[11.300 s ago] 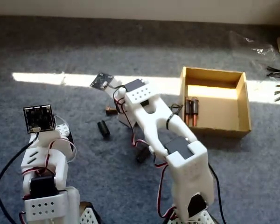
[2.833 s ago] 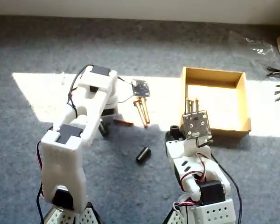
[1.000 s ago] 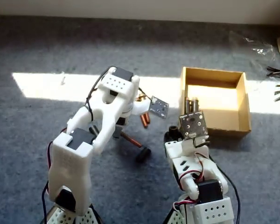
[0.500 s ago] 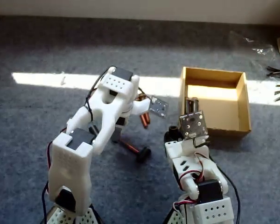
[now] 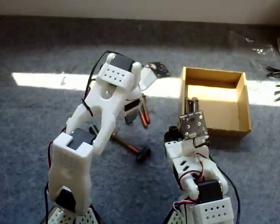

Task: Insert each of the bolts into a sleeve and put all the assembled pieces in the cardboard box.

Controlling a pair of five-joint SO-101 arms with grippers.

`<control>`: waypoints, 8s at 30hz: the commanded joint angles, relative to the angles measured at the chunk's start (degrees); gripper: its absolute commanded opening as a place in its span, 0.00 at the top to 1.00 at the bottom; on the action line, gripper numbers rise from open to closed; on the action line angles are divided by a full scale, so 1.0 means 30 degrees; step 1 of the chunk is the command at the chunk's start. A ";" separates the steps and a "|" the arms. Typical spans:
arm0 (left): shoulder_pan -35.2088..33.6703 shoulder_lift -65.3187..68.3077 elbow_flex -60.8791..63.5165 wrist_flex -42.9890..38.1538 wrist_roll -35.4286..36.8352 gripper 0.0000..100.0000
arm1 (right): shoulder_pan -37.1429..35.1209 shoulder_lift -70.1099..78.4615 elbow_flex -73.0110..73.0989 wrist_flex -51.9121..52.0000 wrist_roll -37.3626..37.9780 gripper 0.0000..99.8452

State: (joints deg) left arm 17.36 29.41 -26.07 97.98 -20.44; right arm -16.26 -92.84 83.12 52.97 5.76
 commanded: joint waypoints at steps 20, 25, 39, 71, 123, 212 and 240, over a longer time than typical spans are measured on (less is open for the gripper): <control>0.1451 -0.1275 0.3238 0.0762 2.2330 0.83 | -0.0103 -0.0190 -0.0161 -0.0659 0.0234 1.00; 0.1158 -0.1245 0.3414 0.0762 2.3033 0.83 | -0.0103 -0.0190 -0.0161 -0.0659 0.0234 1.00; 0.0366 -0.1978 0.3853 0.0791 2.3033 0.83 | -0.0103 -0.0190 -0.0132 -0.0659 0.0234 1.00; -0.0015 -0.7575 1.3465 -0.6945 2.5993 0.83 | -0.0103 -0.0190 -0.0132 -0.0659 0.0234 1.00; -0.1128 -0.7751 1.8330 -1.3890 2.7780 0.97 | -0.0073 -0.0190 -0.0161 -0.0659 0.0938 1.00; -0.2418 -0.7546 1.6982 -1.4828 0.5714 0.85 | -0.0103 -0.0190 -0.0103 -0.0689 0.1026 1.00; -0.2300 -0.5026 1.5458 -1.5941 0.5714 0.98 | -0.0103 -0.0190 -0.0103 -0.0689 0.1026 1.00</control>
State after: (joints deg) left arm 9.80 11.91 24.13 49.54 -3.47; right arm -16.26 -92.84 83.12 52.97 8.40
